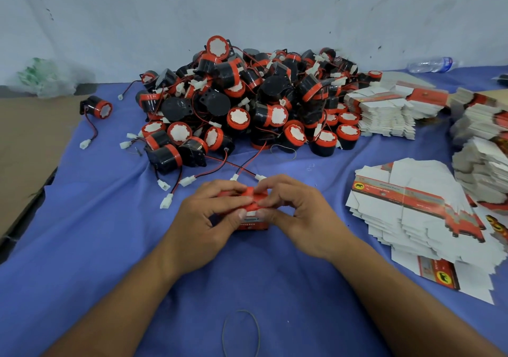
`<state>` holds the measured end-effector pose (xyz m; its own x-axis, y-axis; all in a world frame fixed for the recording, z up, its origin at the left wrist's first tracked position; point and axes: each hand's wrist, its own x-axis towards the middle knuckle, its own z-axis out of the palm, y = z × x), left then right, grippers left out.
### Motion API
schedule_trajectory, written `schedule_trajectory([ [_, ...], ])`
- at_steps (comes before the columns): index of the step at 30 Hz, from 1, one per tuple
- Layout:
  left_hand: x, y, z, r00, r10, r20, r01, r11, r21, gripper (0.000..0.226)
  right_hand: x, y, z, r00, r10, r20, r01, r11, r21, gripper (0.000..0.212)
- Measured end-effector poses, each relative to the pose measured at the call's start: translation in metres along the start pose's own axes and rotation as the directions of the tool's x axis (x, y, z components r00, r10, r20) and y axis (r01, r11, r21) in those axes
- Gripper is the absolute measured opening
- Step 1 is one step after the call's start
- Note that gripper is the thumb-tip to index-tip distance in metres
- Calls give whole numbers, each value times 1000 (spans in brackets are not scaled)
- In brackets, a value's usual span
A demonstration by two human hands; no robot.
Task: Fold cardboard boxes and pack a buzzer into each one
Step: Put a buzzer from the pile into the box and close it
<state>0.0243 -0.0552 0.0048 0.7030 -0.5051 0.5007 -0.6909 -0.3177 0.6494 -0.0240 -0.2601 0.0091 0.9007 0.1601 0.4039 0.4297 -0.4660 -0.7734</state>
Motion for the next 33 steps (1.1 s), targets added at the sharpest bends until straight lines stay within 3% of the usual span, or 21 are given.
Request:
schedule_trajectory([
  [5,-2,2,2,988,-52,145,53,999,-1,49,3,-1,-1,982,-181,57,190,951,-245,8],
  [10,-3,7,8,981,-84,177,91,995,-28,59,2,1,9,999,-15,-44,14,1000,-14,10],
  [13,-4,9,10,979,-92,180,89,996,26,57,4,1,9,997,-45,-57,42,998,-47,13],
  [18,-2,8,12,991,17,131,-36,989,144,32,0,6,-1,995,-86,59,92,990,-105,10],
  [21,0,6,9,994,69,83,-83,979,184,33,-5,10,-1,993,0,122,6,999,-44,40],
  [24,-1,16,11,989,-127,-70,124,991,-46,28,-4,5,4,988,151,4,-147,955,256,47],
  [26,-3,24,18,961,-275,-42,255,933,-254,25,-2,-1,12,970,241,-38,-206,893,401,36],
  [30,-9,29,19,961,-277,-16,247,878,-410,32,1,-5,17,950,267,-160,-178,888,425,19],
  [33,-8,28,13,956,-289,41,274,839,-470,34,1,-8,13,979,182,-93,-128,900,416,19],
])
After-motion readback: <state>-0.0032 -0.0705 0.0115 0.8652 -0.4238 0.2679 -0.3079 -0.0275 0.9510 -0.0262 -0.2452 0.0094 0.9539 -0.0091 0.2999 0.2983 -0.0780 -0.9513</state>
